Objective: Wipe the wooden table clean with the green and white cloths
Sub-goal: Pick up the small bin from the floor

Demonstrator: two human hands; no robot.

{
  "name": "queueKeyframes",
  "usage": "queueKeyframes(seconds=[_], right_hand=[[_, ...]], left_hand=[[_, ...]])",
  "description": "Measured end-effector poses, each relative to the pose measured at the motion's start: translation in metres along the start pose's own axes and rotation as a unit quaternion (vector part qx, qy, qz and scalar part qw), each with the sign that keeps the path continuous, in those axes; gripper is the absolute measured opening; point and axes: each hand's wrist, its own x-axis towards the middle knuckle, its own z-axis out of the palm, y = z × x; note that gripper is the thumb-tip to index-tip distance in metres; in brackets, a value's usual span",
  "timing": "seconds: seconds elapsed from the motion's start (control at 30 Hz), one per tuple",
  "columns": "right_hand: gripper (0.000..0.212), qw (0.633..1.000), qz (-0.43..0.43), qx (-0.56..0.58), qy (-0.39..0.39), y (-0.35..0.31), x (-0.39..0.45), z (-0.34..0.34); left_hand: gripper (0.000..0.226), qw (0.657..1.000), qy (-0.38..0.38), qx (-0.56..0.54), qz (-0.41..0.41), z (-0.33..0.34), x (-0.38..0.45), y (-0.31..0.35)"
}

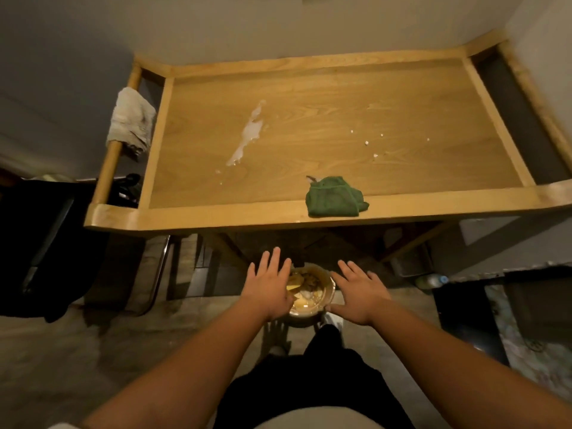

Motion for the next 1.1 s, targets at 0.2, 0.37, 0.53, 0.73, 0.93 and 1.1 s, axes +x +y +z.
queueKeyframes(seconds=[0.2,0.37,0.53,0.73,0.93,1.1], right_hand=[[0.081,0.997,0.066,0.047,-0.008,-0.029,-0.006,0.034],[0.074,0.994,0.086,0.057,-0.026,-0.025,0.008,0.072],[0.067,0.983,0.114,0.138,-0.038,-0.006,0.062,0.129],[0.057,0.969,0.113,0.219,-0.036,0.018,0.137,0.219],[0.046,0.914,0.211,0.343,-0.052,0.039,0.204,0.289],[0.039,0.803,0.325,0.498,-0.027,0.043,0.256,0.325]], left_hand=[[0.087,1.000,-0.021,-0.004,0.002,0.060,0.000,-0.016],[0.087,0.998,-0.041,-0.049,-0.023,0.109,0.012,-0.027],[0.082,0.990,-0.035,-0.114,-0.078,0.178,0.054,-0.027],[0.084,0.983,-0.022,-0.136,-0.122,0.284,0.123,-0.035],[0.070,0.895,-0.012,-0.370,-0.249,0.365,0.194,-0.036],[0.053,0.708,0.023,-0.599,-0.373,0.390,0.249,-0.040]])
